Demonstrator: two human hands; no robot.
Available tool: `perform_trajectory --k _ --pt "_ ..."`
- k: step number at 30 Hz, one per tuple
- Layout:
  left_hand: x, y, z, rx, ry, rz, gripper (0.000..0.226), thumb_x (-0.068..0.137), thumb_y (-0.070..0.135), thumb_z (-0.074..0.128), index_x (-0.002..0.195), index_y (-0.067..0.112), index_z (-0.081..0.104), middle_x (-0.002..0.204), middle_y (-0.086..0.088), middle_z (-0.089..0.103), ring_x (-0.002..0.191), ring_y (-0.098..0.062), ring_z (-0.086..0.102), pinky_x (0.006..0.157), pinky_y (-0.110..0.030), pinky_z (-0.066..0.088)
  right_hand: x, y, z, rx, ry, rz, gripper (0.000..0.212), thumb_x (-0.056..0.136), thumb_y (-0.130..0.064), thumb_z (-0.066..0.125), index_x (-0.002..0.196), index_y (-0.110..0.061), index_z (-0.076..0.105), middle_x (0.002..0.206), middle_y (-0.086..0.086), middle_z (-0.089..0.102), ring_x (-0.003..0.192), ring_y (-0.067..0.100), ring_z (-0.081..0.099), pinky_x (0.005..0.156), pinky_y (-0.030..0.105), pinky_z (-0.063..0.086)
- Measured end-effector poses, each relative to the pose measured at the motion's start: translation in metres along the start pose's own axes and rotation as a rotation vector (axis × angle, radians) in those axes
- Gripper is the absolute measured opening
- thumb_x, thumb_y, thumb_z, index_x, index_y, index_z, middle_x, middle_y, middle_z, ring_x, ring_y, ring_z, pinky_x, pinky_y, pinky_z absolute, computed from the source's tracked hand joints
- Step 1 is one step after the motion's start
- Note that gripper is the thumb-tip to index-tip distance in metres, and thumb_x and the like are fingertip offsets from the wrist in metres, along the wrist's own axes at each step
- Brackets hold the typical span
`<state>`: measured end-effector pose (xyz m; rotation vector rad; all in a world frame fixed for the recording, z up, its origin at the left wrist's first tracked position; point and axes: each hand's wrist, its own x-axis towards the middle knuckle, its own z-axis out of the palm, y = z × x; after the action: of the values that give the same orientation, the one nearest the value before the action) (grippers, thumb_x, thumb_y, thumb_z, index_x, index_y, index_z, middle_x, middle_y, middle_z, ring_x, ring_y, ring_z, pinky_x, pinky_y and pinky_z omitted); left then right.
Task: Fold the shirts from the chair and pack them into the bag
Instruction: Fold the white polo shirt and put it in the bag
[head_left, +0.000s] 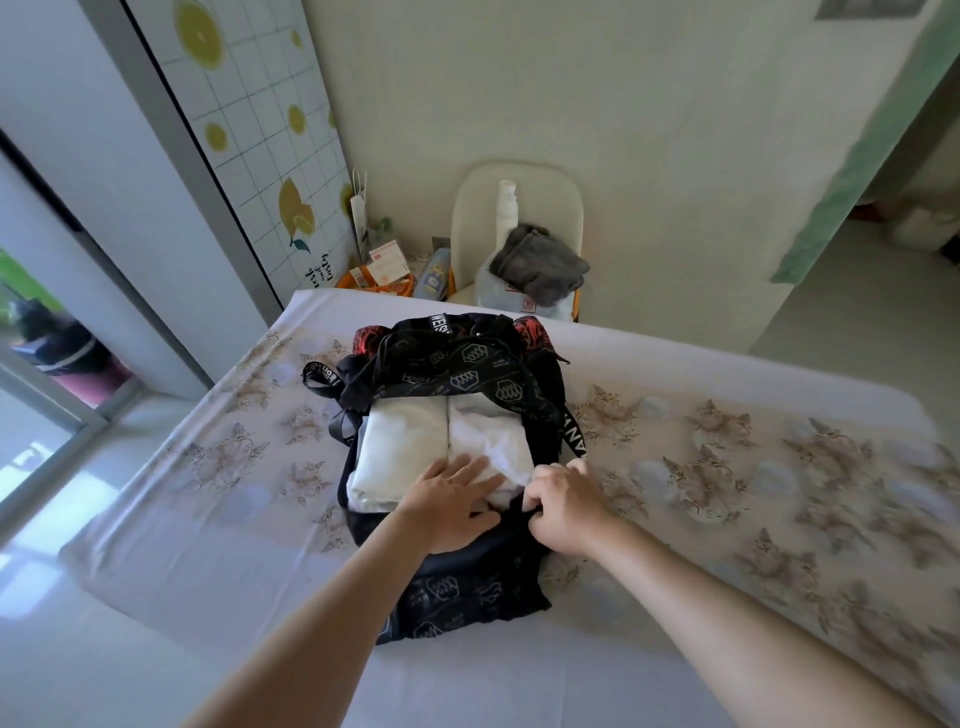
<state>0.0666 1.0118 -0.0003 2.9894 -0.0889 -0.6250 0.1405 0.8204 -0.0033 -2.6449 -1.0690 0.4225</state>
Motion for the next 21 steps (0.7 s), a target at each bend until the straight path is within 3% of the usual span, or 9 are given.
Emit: perform_trajectory --k 3,6,9,11,13,15,17,19,21 --pt "-0.009 0.010 -0.003 -0.026 0.077 0.031 0.044 0.099 0.056 0.037 0.142 0.047 0.044 0.163 0.005 0.017 0.150 -0.020 0.012 0.122 -0.039 0.010 0.002 0.010 0.005 0.198 0.148 -0.069 0.021 0.075 -0.015 0.057 0.085 -0.025 0.073 0.090 -0.011 0.051 0.087 0.009 0.050 0.096 0.040 0.042" --pt "-0.016 0.015 -0.007 -0.107 0.167 0.046 0.033 0.101 0.045 0.043 0.122 0.034 0.066 0.147 0.005 0.043 0.134 -0.018 0.041 0.111 -0.035 0.033 0.011 0.021 0.004 0.341 0.320 -0.033 0.031 0.074 -0.005 0.056 0.100 -0.019 0.064 0.109 -0.004 0.051 0.101 0.015 0.053 0.093 0.039 0.048" --pt "-0.009 0.015 -0.022 -0.245 0.148 0.014 0.032 0.102 0.045 0.042 0.123 0.029 0.060 0.128 0.004 0.057 0.113 -0.020 0.057 0.092 -0.035 0.047 0.030 0.023 -0.020 0.488 0.385 0.240 0.052 0.087 -0.013 0.058 0.137 -0.016 0.047 0.137 0.001 0.044 0.127 0.022 0.046 0.108 0.037 0.041" --pt "0.007 0.015 -0.040 -0.255 0.200 0.015 0.034 0.102 0.038 0.042 0.133 0.028 0.051 0.123 0.002 0.063 0.106 -0.022 0.061 0.087 -0.037 0.051 0.048 0.026 -0.037 0.691 0.298 0.445 0.067 0.090 -0.022 0.058 0.152 -0.017 0.031 0.151 0.000 0.038 0.136 0.025 0.043 0.111 0.037 0.039" --pt "0.031 0.014 -0.060 -0.177 0.429 0.097 0.033 0.100 0.021 0.046 0.130 0.024 0.057 0.113 0.002 0.068 0.101 -0.022 0.062 0.085 -0.037 0.050 0.067 0.032 -0.046 0.775 0.196 0.509 0.074 0.084 -0.028 0.058 0.152 -0.020 0.032 0.147 0.001 0.048 0.128 0.024 0.052 0.100 0.036 0.047" --pt "0.054 0.011 -0.081 -0.059 0.650 0.178 0.033 0.092 0.009 0.052 0.120 0.020 0.064 0.106 0.003 0.068 0.101 -0.022 0.060 0.089 -0.036 0.046 0.078 0.036 -0.047 0.757 0.098 0.435 0.066 0.079 -0.020 0.056 0.145 -0.024 0.047 0.125 -0.003 0.065 0.102 0.015 0.065 0.076 0.023 0.048" --pt "0.079 0.006 -0.103 0.032 0.758 0.233 0.035 0.087 0.007 0.057 0.118 0.020 0.066 0.114 0.001 0.065 0.110 -0.023 0.057 0.098 -0.038 0.042 0.084 0.042 -0.045 0.689 0.067 0.362 0.054 0.079 -0.004 0.049 0.128 -0.024 0.062 0.111 -0.007 0.068 0.094 0.010 0.062 0.073 0.020 0.046" --pt "0.102 -0.001 -0.121 0.137 0.598 0.218 0.041 0.093 0.019 0.054 0.134 0.024 0.056 0.142 -0.003 0.050 0.136 -0.027 0.040 0.115 -0.040 0.025 0.086 0.048 -0.043 0.688 0.042 0.320 0.052 0.077 0.007 0.042 0.113 -0.020 0.068 0.108 -0.008 0.067 0.102 0.012 0.060 0.087 0.026 0.049" --pt "0.123 -0.008 -0.131 0.288 0.242 0.142 0.054 0.100 0.037 0.043 0.152 0.029 0.032 0.162 -0.002 0.021 0.150 -0.025 0.011 0.123 -0.042 0.001 0.090 0.058 -0.039 0.717 0.012 0.329 0.046 0.077 0.013 0.038 0.093 -0.017 0.069 0.096 -0.008 0.067 0.097 0.013 0.061 0.082 0.022 0.048"
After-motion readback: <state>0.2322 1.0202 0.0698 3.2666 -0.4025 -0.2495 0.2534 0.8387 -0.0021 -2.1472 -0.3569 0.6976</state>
